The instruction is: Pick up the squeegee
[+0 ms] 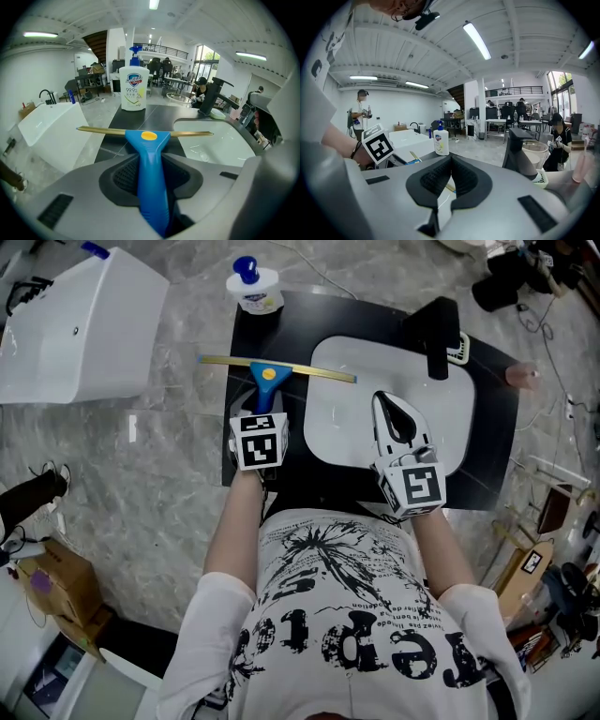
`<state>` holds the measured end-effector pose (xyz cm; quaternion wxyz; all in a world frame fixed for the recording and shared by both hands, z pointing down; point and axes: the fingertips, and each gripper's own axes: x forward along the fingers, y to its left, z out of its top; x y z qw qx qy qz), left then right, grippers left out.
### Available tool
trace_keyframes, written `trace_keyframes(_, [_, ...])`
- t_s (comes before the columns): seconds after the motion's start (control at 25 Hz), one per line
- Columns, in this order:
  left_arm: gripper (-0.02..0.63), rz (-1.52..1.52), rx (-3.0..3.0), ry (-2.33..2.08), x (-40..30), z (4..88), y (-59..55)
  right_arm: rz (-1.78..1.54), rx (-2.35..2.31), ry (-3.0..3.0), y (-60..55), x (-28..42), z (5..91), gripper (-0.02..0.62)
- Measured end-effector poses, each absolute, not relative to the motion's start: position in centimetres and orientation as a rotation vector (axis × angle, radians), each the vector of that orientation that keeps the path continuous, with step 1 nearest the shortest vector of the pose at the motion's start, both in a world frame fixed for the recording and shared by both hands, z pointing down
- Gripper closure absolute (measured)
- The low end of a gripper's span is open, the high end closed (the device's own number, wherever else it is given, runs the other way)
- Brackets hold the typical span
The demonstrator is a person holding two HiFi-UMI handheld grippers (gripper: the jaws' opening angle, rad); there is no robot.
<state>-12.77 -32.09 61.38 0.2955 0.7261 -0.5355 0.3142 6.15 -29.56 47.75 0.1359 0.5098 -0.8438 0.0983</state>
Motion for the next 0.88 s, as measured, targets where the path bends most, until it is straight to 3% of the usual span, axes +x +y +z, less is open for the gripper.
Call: trace_keyframes(0.88, [0.469, 0.389, 2.313, -1.658, -7.2, 39.5, -24.8, 0.026, 1.593, -2.571, -20.2, 11.0, 35.4, 0.581])
